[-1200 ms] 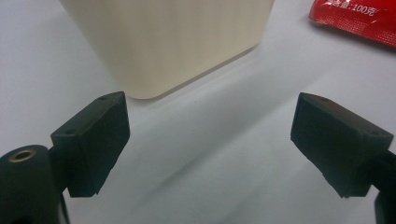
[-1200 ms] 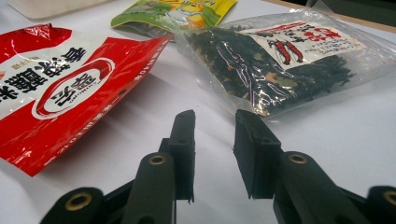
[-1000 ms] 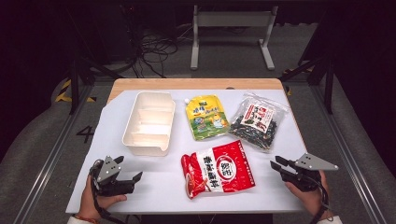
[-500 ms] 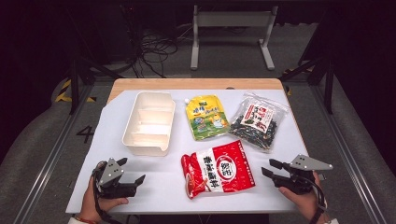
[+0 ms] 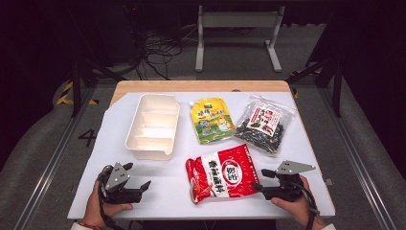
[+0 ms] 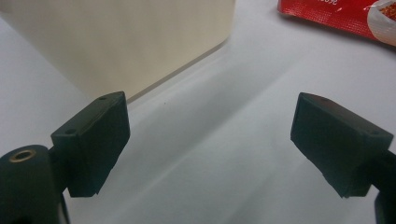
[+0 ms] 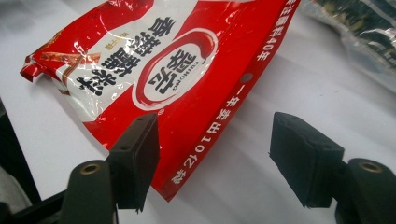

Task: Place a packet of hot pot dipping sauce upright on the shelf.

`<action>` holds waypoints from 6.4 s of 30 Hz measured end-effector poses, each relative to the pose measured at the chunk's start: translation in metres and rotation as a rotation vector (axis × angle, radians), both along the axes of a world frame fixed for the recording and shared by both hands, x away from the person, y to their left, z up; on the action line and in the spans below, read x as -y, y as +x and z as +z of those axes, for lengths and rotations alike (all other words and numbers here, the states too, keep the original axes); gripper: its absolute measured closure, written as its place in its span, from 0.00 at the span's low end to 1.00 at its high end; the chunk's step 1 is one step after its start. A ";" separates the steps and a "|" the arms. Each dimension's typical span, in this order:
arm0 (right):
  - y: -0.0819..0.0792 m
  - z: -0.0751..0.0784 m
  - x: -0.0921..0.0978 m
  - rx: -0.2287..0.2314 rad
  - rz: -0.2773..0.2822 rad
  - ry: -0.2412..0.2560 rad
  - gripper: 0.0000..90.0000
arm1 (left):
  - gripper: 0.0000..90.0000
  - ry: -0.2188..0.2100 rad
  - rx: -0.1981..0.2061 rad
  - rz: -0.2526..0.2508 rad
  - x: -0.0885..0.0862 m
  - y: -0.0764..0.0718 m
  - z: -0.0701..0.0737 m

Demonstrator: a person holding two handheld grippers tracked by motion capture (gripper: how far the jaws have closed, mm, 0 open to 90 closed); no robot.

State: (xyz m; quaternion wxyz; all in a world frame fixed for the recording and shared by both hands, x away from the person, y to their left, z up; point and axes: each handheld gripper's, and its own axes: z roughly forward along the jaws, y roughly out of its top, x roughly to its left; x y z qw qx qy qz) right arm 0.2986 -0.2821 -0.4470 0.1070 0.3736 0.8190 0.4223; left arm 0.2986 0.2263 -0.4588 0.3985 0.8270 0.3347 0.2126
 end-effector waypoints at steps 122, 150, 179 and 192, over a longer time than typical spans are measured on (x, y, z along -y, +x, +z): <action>-0.015 0.051 -0.012 0.305 0.136 -0.061 0.40 | 1.00 -0.236 0.089 -0.488 0.113 0.041 0.085; -0.005 0.019 0.007 0.207 0.043 -0.088 0.32 | 1.00 -0.287 0.277 -0.227 0.017 0.102 0.167; -0.032 0.002 0.031 0.128 -0.068 -0.088 0.32 | 1.00 -0.201 0.208 -0.186 0.009 0.224 0.131; -0.032 0.000 0.027 0.113 -0.056 -0.094 0.32 | 0.94 -0.219 0.202 -0.144 0.017 0.240 0.104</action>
